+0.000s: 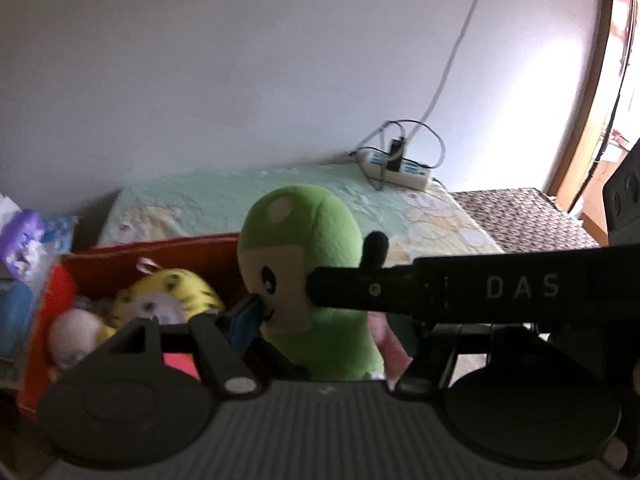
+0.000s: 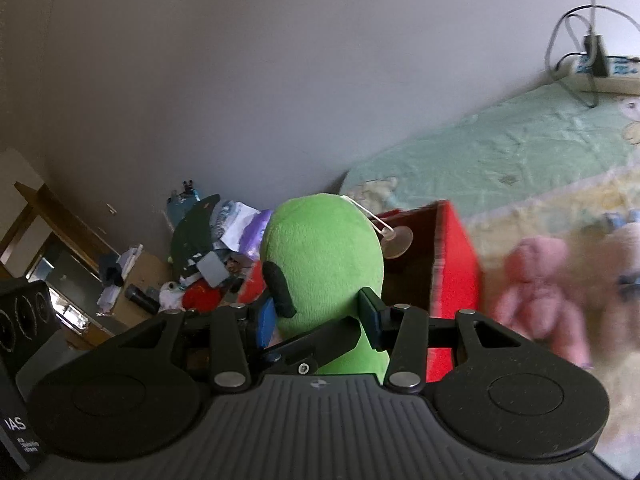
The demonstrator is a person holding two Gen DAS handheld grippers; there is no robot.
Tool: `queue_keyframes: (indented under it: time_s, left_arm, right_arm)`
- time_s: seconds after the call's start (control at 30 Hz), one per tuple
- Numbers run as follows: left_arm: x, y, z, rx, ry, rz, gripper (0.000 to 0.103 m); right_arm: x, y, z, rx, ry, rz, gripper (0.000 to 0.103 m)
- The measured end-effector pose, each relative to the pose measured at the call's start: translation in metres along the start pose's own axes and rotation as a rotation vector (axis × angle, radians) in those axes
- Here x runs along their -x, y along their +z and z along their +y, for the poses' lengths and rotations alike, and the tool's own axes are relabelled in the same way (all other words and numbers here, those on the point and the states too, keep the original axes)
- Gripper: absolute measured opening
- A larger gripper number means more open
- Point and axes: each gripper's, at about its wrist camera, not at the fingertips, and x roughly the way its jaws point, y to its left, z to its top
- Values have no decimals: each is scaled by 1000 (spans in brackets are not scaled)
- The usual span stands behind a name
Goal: Organize objects
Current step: 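Carry the green plush with the right gripper into the red box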
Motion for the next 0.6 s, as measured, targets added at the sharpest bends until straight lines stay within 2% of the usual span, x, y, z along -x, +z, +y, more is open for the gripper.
queue_keyframes:
  time_s: [0.3, 0.6]
  left_arm:
    - [10, -6, 70, 41, 52, 2, 69]
    - [-5, -21, 114, 42, 155, 75, 70]
  right_arm:
    - [-61, -12, 25, -33, 41, 68, 47]
    - [-107, -26, 30, -66, 54, 144, 47]
